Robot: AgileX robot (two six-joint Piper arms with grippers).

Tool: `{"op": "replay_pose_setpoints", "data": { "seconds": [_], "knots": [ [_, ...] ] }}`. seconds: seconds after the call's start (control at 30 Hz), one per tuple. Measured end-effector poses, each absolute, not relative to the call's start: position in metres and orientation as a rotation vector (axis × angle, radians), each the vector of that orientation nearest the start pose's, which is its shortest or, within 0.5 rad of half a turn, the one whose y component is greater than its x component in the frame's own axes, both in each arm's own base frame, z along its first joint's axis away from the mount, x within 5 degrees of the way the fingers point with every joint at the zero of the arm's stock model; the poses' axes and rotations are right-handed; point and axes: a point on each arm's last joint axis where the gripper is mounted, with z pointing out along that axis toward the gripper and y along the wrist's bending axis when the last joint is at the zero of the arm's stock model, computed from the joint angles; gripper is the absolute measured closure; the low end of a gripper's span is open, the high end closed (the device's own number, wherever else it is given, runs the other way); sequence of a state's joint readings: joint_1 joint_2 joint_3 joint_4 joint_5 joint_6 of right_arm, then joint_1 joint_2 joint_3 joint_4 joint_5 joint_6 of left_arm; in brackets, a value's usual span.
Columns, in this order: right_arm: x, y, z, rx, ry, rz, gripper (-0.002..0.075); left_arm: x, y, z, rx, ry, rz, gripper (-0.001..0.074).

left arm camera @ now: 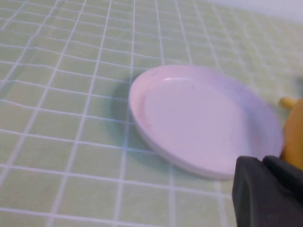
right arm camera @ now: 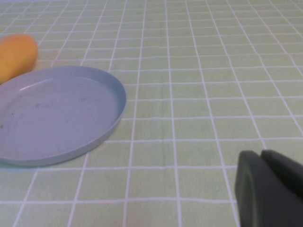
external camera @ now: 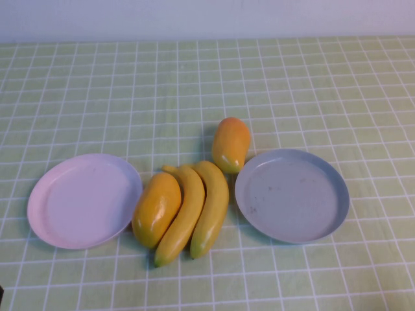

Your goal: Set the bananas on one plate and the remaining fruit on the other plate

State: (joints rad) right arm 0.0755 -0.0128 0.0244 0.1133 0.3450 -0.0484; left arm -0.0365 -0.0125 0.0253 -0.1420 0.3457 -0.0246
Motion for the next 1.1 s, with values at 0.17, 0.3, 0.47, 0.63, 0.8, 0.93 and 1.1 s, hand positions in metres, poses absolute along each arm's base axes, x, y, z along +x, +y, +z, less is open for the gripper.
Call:
{"op": "replay_pose_setpoints", "data": {
  "seconds": [0.17,0.3,0.47,0.63,0.8,0.93,1.1],
  "knots": [
    [0.053,0.007,0.175,-0.043,1.839,0.129,0.0741,0.055,-0.012,0.186,-0.403,1.698,-0.554,0.0737],
    [0.053,0.007,0.175,-0.043,1.839,0.129,0.0742,0.056,-0.009,0.193,-0.493,1.597,-0.637,0.0737],
    [0.053,0.007,0.175,-0.043,1.839,0.129,0.0741,0.056,-0.008,0.196,-0.509,1.555,-0.643,0.0737],
    [0.053,0.007,0.175,-0.043,1.839,0.129,0.0741,0.056,-0.015,0.208,-0.429,1.702,-0.629,0.0737],
    [0.053,0.007,0.175,-0.043,1.839,0.129,0.0741,0.075,-0.024,0.237,-0.332,1.980,-0.595,0.0737],
    [0.053,0.007,0.175,-0.043,1.839,0.129,0.0741,0.101,-0.032,0.260,-0.129,2.213,-0.537,0.0737],
    [0.053,0.007,0.175,-0.043,1.839,0.129,0.0741,0.145,-0.036,0.283,0.114,2.337,-0.465,0.0737]
  ]
}}
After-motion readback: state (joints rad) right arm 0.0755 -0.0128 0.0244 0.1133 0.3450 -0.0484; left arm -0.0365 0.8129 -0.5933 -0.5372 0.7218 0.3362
